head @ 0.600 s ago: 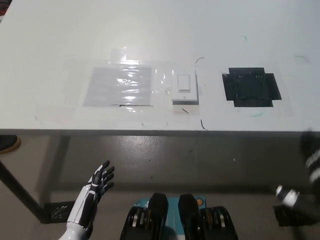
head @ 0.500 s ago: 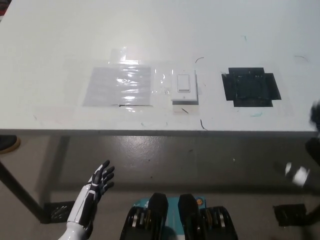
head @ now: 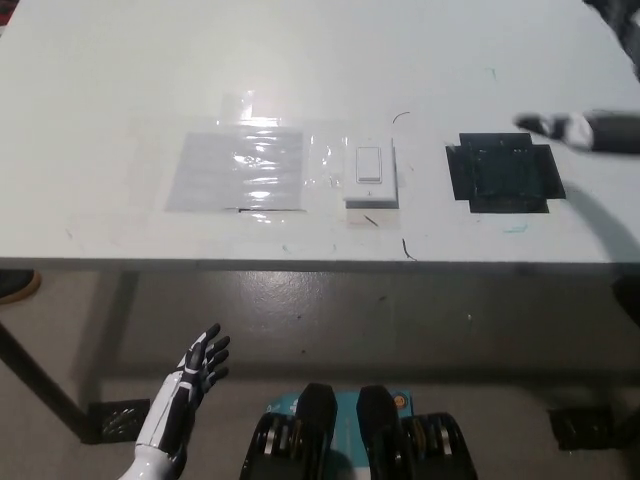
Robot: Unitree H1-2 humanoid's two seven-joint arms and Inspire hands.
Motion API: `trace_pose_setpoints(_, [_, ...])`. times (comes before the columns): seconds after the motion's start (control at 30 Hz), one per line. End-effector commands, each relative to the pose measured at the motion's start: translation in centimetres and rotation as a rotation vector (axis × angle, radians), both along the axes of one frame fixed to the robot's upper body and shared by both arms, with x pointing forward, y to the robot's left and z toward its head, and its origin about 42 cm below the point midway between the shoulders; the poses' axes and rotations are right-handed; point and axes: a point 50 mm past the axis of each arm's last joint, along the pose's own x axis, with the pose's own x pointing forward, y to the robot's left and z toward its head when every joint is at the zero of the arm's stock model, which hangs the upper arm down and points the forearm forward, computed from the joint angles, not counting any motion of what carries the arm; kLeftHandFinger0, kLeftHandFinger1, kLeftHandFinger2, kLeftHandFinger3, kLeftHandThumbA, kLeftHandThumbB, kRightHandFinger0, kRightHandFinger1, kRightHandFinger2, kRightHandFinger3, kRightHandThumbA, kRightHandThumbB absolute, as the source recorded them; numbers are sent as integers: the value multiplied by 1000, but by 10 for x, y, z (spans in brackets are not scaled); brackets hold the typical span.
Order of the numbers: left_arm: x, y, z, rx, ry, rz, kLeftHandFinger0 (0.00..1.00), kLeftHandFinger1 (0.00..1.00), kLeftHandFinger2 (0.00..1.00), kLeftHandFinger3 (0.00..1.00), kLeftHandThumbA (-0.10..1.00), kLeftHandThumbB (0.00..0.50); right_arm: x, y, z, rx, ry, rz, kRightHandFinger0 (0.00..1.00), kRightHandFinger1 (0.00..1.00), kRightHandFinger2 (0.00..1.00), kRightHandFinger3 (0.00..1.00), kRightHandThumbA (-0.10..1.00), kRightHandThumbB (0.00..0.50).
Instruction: A white switch is kept at the centre of the table close to the robot and the robot uses its right hand to press it to turn it on
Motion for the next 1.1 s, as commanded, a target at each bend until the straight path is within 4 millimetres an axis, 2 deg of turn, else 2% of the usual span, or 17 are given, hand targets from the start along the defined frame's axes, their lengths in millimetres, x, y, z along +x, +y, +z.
trace_pose_setpoints(0.0, [13, 1, 25, -6, -102, -39, 1000, 1000, 1000, 1000, 989, 51, 47, 48, 117, -450, 161, 93, 1000, 1000, 1000, 1000, 1000, 258])
trace_pose_setpoints(0.1, [14, 1, 25, -2, -100, -33, 1000, 1000, 1000, 1000, 984, 92, 62, 66, 123, -528, 191, 72, 1000, 1000, 1000, 1000, 1000, 250])
trace_pose_setpoints(0.13, [14, 0, 25, 1, -102, -30, 1000, 1000, 1000, 1000, 983, 84, 72, 79, 120, -574, 218, 56, 1000, 1000, 1000, 1000, 1000, 249])
trace_pose_setpoints(0.2, [14, 1, 25, 2, -101, -29, 1000, 1000, 1000, 1000, 985, 77, 79, 88, 117, -606, 243, 48, 1000, 1000, 1000, 1000, 1000, 254])
trace_pose_setpoints(0.23, [14, 1, 25, 2, -104, -27, 1000, 1000, 1000, 1000, 986, 68, 88, 100, 115, -638, 271, 46, 1000, 1000, 1000, 1000, 1000, 255])
trace_pose_setpoints(0.3, [13, 1, 25, 5, -106, -28, 1000, 1000, 1000, 1000, 986, 66, 96, 111, 112, -661, 296, 49, 1000, 1000, 1000, 1000, 1000, 259])
trace_pose_setpoints(0.33, [13, 0, 26, 4, -103, -31, 1000, 1000, 1000, 1000, 983, 83, 99, 119, 108, -703, 280, 28, 1000, 1000, 1000, 1000, 1000, 255])
trace_pose_setpoints(0.37, [13, 0, 27, 2, -102, -34, 1000, 1000, 1000, 1000, 976, 92, 102, 124, 104, -748, 274, -6, 1000, 1000, 1000, 1000, 1000, 285])
trace_pose_setpoints(0.47, [11, 1, 27, 8, -97, -33, 1000, 1000, 1000, 1000, 967, 74, 108, 138, 86, -845, 274, -32, 1000, 1000, 1000, 1000, 1000, 276])
trace_pose_setpoints(0.57, [12, 1, 28, 11, -107, -35, 1000, 1000, 1000, 1000, 973, 78, 117, 144, 74, -887, 331, -12, 1000, 1000, 1000, 1000, 1000, 266])
trace_pose_setpoints(0.63, [13, 1, 29, 15, -110, -34, 1000, 1000, 1000, 1000, 975, 84, 122, 148, 65, -884, 375, 11, 1000, 1000, 1000, 1000, 1000, 236])
trace_pose_setpoints(0.73, [13, 2, 29, 14, -113, -36, 1000, 1000, 1000, 1000, 945, 67, 121, 151, 52, -879, 421, -2, 1000, 1000, 1000, 1000, 1000, 260])
trace_pose_setpoints(0.83, [14, 3, 29, 21, -109, -37, 1000, 1000, 1000, 1000, 940, 67, 123, 155, 40, -910, 448, -15, 1000, 1000, 1000, 1000, 1000, 244])
trace_pose_setpoints(0.97, [14, 4, 29, 29, -111, -33, 1000, 1000, 1000, 1000, 911, 85, 135, 159, 25, -973, 431, -16, 1000, 1000, 1000, 1000, 1000, 291])
trace_pose_setpoints(1.07, [14, 4, 29, 33, -118, -33, 1000, 1000, 1000, 1000, 895, 82, 136, 161, 19, -1029, 407, -24, 1000, 1000, 1000, 1000, 1000, 273])
